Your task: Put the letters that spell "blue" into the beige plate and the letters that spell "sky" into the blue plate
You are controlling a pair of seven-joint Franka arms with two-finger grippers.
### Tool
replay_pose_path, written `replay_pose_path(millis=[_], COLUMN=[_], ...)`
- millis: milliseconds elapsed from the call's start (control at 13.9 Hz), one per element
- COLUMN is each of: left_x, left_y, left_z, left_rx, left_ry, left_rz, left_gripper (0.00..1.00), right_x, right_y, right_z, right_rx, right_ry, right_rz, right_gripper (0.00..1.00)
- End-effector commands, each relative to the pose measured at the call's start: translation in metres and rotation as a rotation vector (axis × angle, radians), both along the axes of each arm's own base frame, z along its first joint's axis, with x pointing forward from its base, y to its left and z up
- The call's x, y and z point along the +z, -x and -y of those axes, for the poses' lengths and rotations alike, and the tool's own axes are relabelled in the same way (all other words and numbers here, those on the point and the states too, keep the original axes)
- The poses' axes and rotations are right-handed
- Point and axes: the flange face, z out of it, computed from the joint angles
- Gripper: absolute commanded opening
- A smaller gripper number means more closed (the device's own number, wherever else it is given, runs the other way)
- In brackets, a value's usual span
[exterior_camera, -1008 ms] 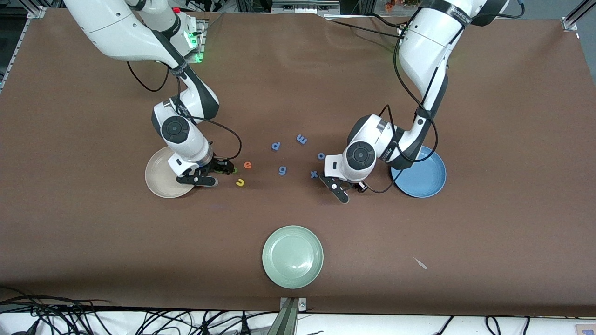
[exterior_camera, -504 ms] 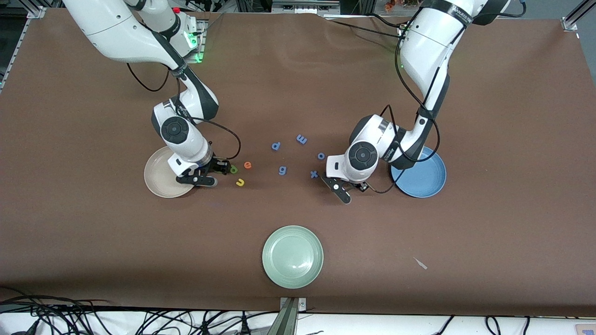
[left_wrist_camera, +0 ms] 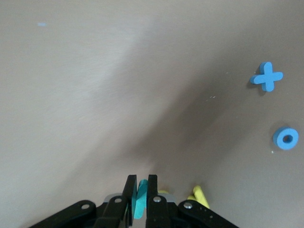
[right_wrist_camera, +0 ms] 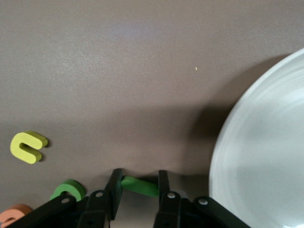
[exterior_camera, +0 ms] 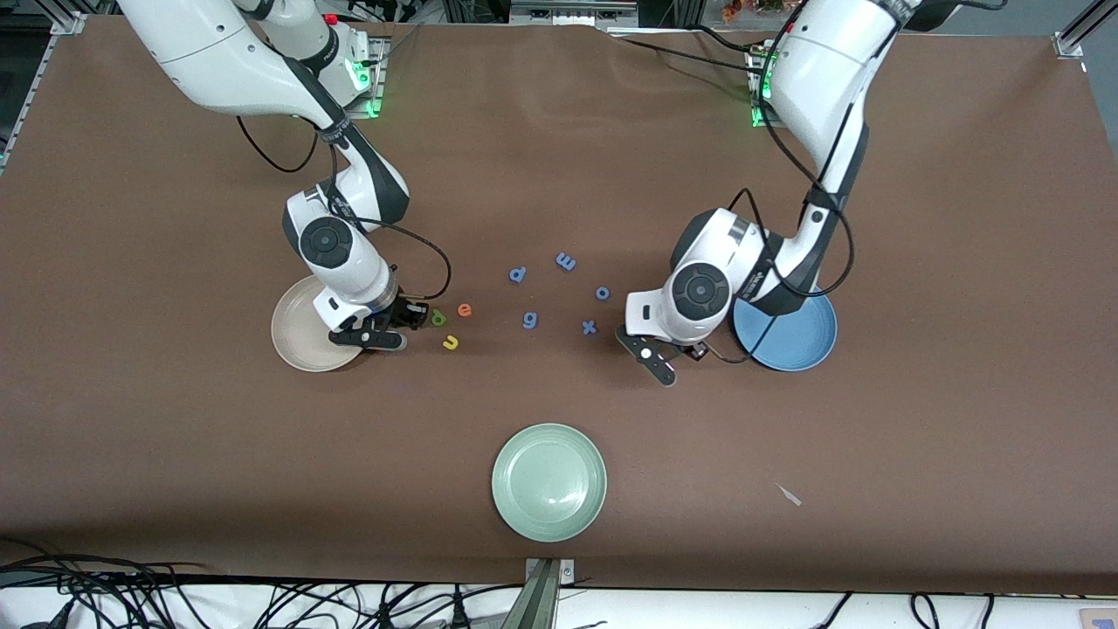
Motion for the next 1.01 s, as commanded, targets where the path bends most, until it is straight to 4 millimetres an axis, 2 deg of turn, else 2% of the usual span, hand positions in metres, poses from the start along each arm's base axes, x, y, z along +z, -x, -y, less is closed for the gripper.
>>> replay_pose_path(millis=[0, 72, 216, 288, 432, 504, 576, 720, 792, 864, 936], left_x=[0.035, 0.043, 0.040, 0.036, 0.020, 0.009, 0.000, -0.006, -0.008, -0.007, 0.000], left_y=[-0.006, -0.010, -0.020, -0.019, -0.009, -0.003, 0.003, 0.004, 0.004, 0.003, 0.000], left_z=[-0.032, -0.053, -0.105, -0.117, -0.128, -0.136, -0.140, -0.149, -0.150, -0.149, -0.147], left_rx=[0.030, 0.036, 0.057, 0.055, 0.047, 0.039, 0.035, 0.046, 0.045, 0.042, 0.041], left_ry=[-0.007, -0.017, -0.023, -0.027, -0.090, -0.130, -0.141, -0.140, -0.136, -0.135, -0.133], left_rz=[-0.030, -0.059, -0.120, -0.146, -0.196, -0.210, -0.219, -0.217, -0.210, -0.207, -0.200], left_gripper=[0.12, 0.11, 0.11, 0.11, 0.12, 0.12, 0.12, 0.20, 0.53, 1.00, 1.00], right_x=[0.014, 0.030, 0.061, 0.072, 0.072, 0.067, 0.061, 0.058, 0.057, 0.056, 0.056], right_y=[-0.002, -0.010, -0.027, -0.035, -0.045, -0.044, -0.042, -0.039, -0.038, -0.035, -0.032], right_z=[0.007, 0.010, 0.026, 0.040, 0.077, 0.088, 0.096, 0.095, 0.092, 0.082, 0.068], right_rx=[0.012, 0.011, 0.081, 0.149, 0.257, 0.285, 0.282, 0.253, 0.205, 0.165, 0.140], right_ry=[0.042, 0.066, 0.110, 0.112, 0.106, 0.106, 0.106, 0.107, 0.109, 0.105, 0.097], right_rz=[-0.023, -0.039, -0.082, -0.088, -0.102, -0.113, -0.121, -0.125, -0.128, -0.127, -0.126], right_gripper=[0.24, 0.24, 0.24, 0.25, 0.30, 0.39, 0.63, 0.72, 0.74, 0.79, 0.79])
